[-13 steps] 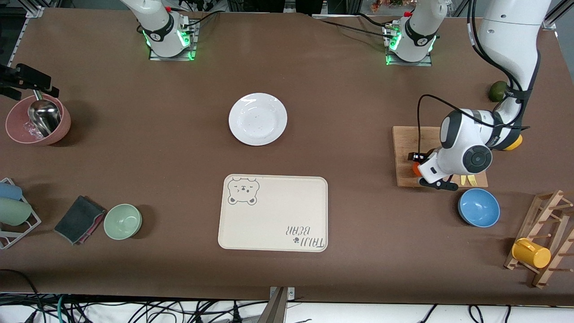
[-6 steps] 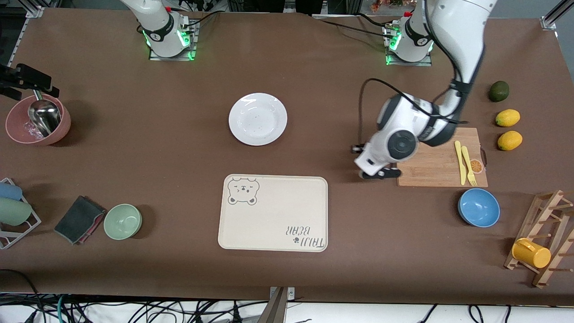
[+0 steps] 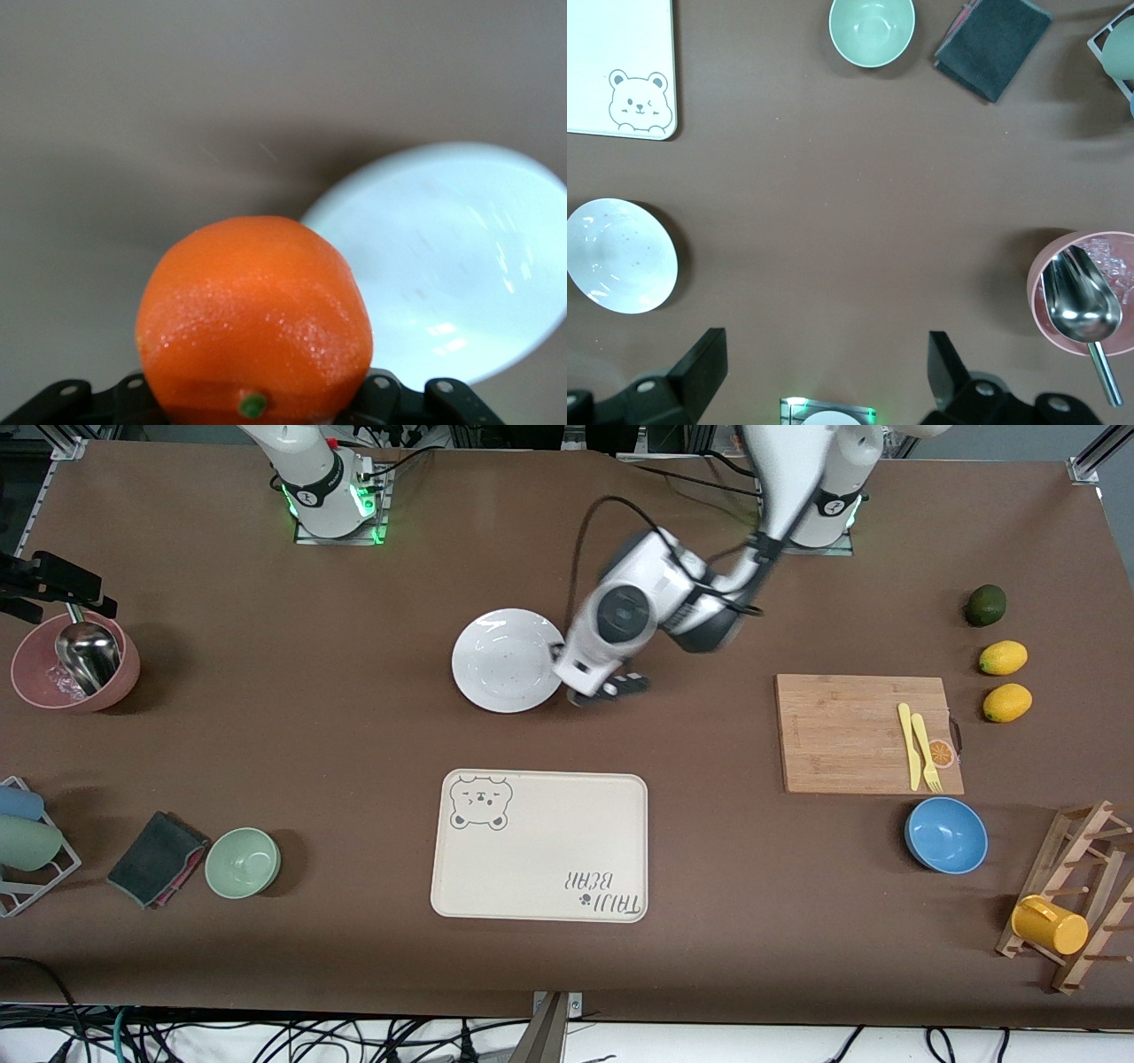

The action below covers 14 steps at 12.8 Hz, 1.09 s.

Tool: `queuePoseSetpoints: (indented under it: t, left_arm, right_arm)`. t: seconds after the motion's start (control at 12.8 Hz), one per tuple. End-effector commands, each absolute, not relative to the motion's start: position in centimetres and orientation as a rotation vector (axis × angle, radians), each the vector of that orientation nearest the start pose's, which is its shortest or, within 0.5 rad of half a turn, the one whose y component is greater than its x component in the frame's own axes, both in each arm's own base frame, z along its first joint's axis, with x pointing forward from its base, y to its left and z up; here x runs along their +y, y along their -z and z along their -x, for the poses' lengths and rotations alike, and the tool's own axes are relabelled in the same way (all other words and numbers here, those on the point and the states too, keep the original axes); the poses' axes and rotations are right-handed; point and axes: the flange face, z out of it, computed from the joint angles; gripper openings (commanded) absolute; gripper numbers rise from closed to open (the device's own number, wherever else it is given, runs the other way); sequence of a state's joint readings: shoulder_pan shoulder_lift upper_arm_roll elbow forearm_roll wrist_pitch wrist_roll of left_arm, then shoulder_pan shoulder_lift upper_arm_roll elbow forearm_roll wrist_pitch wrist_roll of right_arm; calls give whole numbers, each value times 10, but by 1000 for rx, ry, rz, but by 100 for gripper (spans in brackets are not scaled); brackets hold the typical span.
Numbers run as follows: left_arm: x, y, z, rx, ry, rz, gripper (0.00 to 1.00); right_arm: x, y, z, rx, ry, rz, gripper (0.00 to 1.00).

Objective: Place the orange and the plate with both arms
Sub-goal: 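Carry the orange with the left gripper over the white plate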

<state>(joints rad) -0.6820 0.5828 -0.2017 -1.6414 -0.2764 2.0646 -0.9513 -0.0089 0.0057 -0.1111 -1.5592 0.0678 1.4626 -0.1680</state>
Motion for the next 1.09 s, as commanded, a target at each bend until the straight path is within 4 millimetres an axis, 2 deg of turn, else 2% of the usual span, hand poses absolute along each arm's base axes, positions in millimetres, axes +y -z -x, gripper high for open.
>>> queuePoseSetpoints:
  t: [0.0,0.16,0.23,0.31,0.39,0.47,0.54,0.7,0.78,0.93,1.01]
  left_arm:
    - [-591,-226,-381,-411,-516,3221,0]
    - [-619,-207,-352,-420,-436,3288,0]
    - [-624,-196,-341,-409,-428,3284,0]
    - [-625,-188,-339,-408,-419,3283,0]
    - [-624,-180,-340,-415,-409,3282,7]
    - [-623,-174,-341,-421,-407,3281,45]
    - [-622,-172,-342,-409,-401,3285,99]
    - [-621,-192,-355,-421,-371,3301,100]
    - [-616,-206,-375,-454,-340,3311,100]
    - [-615,-227,-396,-461,-357,3301,100]
    - [-607,-233,-413,-490,-364,3291,100]
  right_arm:
    - [-57,-616,-541,-92,-137,3053,100]
    - [-56,-614,-543,-94,-138,3056,100]
    - [-56,-614,-543,-94,-145,3057,100]
    - [-59,-614,-543,-91,-142,3062,100]
    - [-61,-616,-543,-84,-131,3067,100]
    - [-63,-618,-544,-79,-113,3069,100]
    - [-64,-618,-545,-76,-99,3073,100]
    - [-68,-617,-545,-71,-110,3090,100]
    - [-69,-614,-547,-66,-116,3092,100]
    - [-74,-614,-546,-56,-118,3091,100]
    - [-78,-613,-546,-40,-117,3082,100]
